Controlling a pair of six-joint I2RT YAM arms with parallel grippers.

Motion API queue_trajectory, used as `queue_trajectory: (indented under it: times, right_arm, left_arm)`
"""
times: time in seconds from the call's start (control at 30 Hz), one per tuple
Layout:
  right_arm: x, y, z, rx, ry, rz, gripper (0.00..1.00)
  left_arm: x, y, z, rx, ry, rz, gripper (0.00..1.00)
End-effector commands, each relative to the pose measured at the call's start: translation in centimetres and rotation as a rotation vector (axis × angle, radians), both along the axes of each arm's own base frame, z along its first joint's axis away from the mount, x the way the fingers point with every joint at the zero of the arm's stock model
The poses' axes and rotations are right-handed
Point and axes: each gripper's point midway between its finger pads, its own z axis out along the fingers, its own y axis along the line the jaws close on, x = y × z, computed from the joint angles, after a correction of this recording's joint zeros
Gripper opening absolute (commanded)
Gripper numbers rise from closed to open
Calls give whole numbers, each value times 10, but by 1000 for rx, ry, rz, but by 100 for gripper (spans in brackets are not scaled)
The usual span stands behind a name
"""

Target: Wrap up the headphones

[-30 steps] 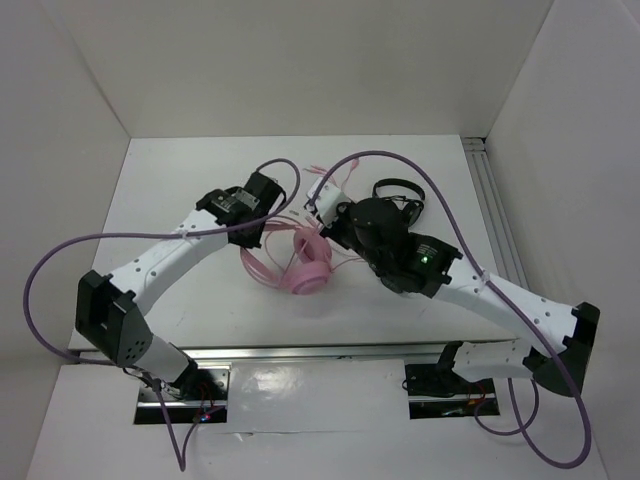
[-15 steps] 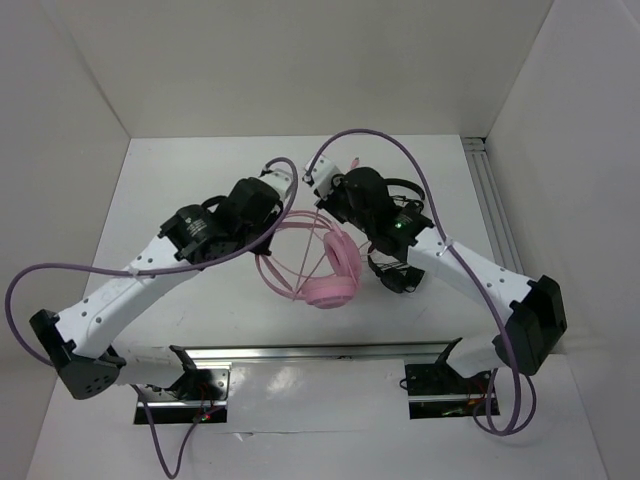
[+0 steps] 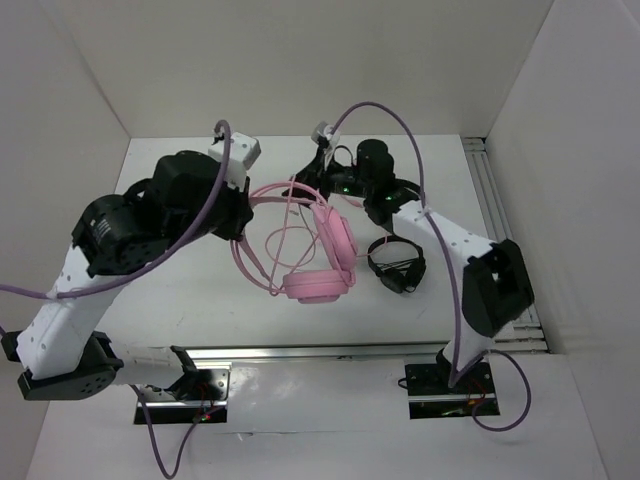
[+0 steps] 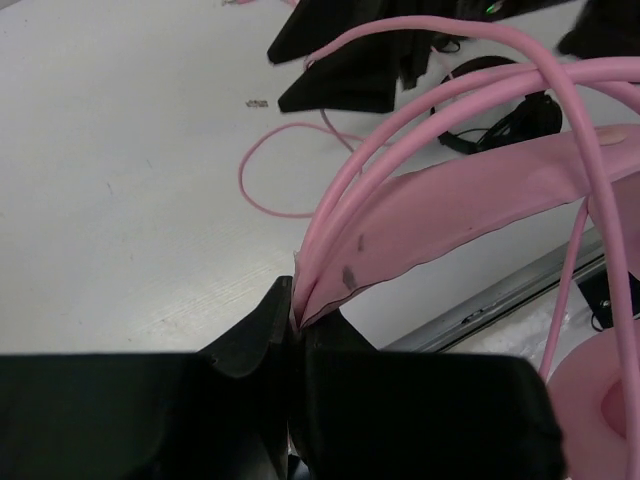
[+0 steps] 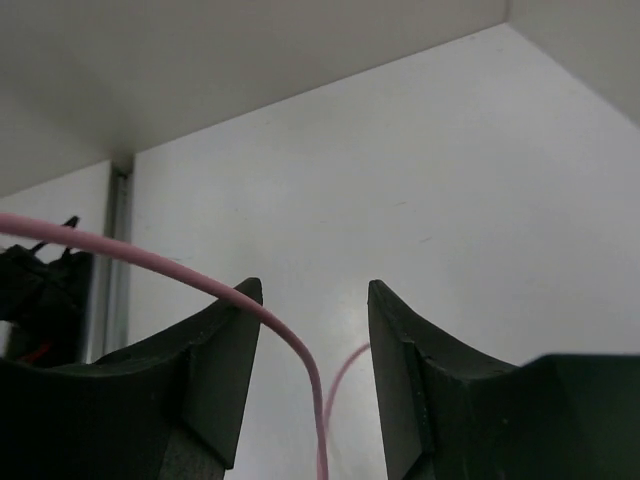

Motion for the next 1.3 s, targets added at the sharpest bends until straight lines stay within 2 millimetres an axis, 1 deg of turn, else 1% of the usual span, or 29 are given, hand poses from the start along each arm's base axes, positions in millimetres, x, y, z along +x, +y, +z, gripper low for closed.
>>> queue_trajectory:
  times: [0.0,0.03,0.07,0.13,0.17,0.23,0.27,0.33,0.37,0.43,0.47,0.5,0.53,0.57,0.6,0.63,0.67,0.7,0.77,0.8,0.83,0.9,1.0,1.07,1.1,1.13,1.2,1.23,1.27]
  right_arm:
    - [-21,31,6,176,101,211,54]
    - [-18,34,2,195,118,215,54]
    - [-18,45,-15,199,159,241,54]
    - [-26,63,-14,245,179,289,54]
    - [-26,73,-35,237,221,300,54]
    - [-41,94,-40,262,238,347,54]
    - [-42,102,-55,261,266,351,54]
    - [-48,110,-59,312,285,358,54]
    - [-55,116,-76,314,321,375,54]
    - [-63,117,-82,366,353,400,54]
    - [-68,120,-99,362,386,409,54]
    - [-71,118,-101,381,374,420,53]
    - [-81,119,-115,370,405,429,53]
    - [-88,121,-122,369,428,431,46]
    - [-93,115,-135,363,439,428,40]
    - [-101,115,-141,356,448,434,32]
    - [-103,111,-141,363,447,424,6]
    - [-108,106,-142,366,457,425,0]
    - [-103,86,-149,381,467,357,0]
    - [-99,77,-139,394,443,334,0]
    - [-96,65,-149,384,469,276,0]
    - [-83,48,-148,382,450,217,0]
    - [-79,30,-158,372,458,152,0]
    - [-89,24,-159,363,466,157,0]
    - [-103,22,-156,347,457,196,0]
    - [-107,24,-150,352,447,209,0]
    - [-134,28,-146,322,446,304,0]
    - [-152,35,-136,314,422,357,0]
    - [-165,37,-134,298,420,388,0]
  left_arm:
    - [-2,2,39,-169,-47,74,0]
    - [-3,7,44,-178,-57,94,0]
    - [-1,9,51,-188,-70,115,0]
    - [6,13,52,-172,-76,164,0]
    - [5,17,55,-172,-82,172,0]
    - [17,22,60,-191,-92,242,0]
    - [18,27,68,-215,-109,266,0]
    - [32,35,70,-226,-120,348,0]
    - [32,40,80,-258,-139,368,0]
    - [45,53,84,-266,-154,441,0]
    - [51,59,88,-272,-164,470,0]
    - [57,62,91,-283,-169,487,0]
    - [69,74,91,-289,-175,536,0]
    - [76,77,90,-290,-176,542,0]
    - [84,73,83,-296,-144,523,0]
    - [93,84,81,-309,-141,553,0]
    - [101,84,67,-286,-99,549,0]
    - [108,78,59,-300,-64,518,0]
    - [116,87,52,-291,-50,520,0]
    - [120,88,46,-281,-36,510,0]
    - [121,91,43,-282,-24,514,0]
    - [125,106,39,-279,-15,533,0]
    - [126,124,34,-283,-4,579,0]
    - [128,138,34,-258,-24,639,0]
    - [128,150,30,-253,-20,709,0]
    - [129,153,27,-259,-11,726,0]
    - [138,170,23,-263,-31,807,0]
    - [142,171,20,-277,-32,829,0]
    - [147,181,16,-268,-39,877,0]
